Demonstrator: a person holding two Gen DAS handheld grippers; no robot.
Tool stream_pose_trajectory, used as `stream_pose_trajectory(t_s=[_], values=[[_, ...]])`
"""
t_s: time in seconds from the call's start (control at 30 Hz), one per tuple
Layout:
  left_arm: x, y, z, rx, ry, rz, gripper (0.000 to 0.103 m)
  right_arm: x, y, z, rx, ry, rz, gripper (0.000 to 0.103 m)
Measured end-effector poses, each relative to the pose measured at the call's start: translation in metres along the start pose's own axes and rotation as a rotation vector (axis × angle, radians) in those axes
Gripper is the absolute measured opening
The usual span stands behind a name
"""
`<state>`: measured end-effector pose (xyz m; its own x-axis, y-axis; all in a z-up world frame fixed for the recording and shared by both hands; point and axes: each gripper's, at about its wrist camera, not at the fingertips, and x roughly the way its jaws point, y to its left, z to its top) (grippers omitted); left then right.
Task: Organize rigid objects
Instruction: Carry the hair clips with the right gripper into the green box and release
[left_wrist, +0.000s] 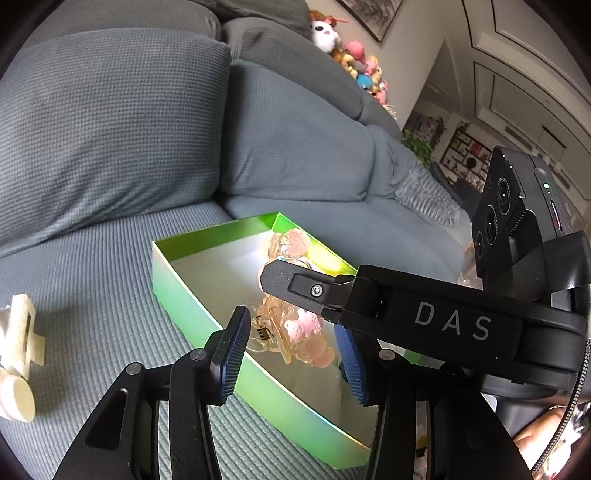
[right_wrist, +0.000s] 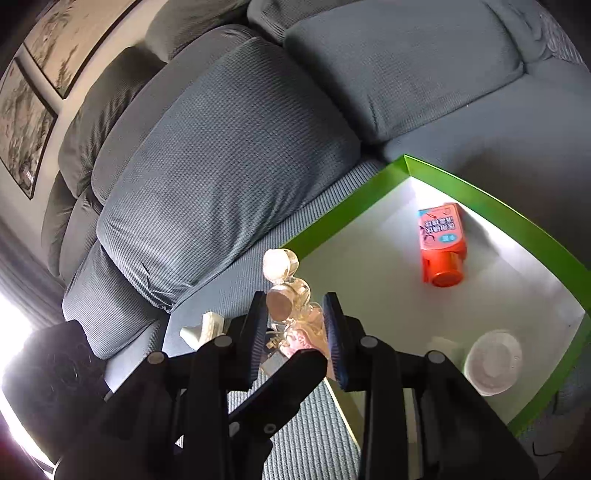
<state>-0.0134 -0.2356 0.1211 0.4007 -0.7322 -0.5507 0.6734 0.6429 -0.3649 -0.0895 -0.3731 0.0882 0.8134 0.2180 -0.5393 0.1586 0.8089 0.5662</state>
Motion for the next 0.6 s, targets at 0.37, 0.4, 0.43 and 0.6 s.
stream_pose_trajectory(t_s=[0.37,0.4,0.43,0.6], values=[[0.019,-0.004,0.0,-0.025,0.021,-0.061,0.048,-0.003,-0.015,0.002,0.038,-0.018,-0.038,0.03],[0.02,-0.004,0.0,-0.027,0.022,-0.061,0.048,-0.003,-0.017,0.003,0.042,-0.017,-0.04,0.03],[0.021,-0.005,0.0,-0.029,0.023,-0.061,0.048,-0.004,-0.017,0.003,0.043,-0.017,-0.043,0.03],[0.017,-0.005,-0.001,-0.035,0.02,-0.04,0.048,-0.005,-0.016,0.003,0.036,-0.032,-0.085,0.032]])
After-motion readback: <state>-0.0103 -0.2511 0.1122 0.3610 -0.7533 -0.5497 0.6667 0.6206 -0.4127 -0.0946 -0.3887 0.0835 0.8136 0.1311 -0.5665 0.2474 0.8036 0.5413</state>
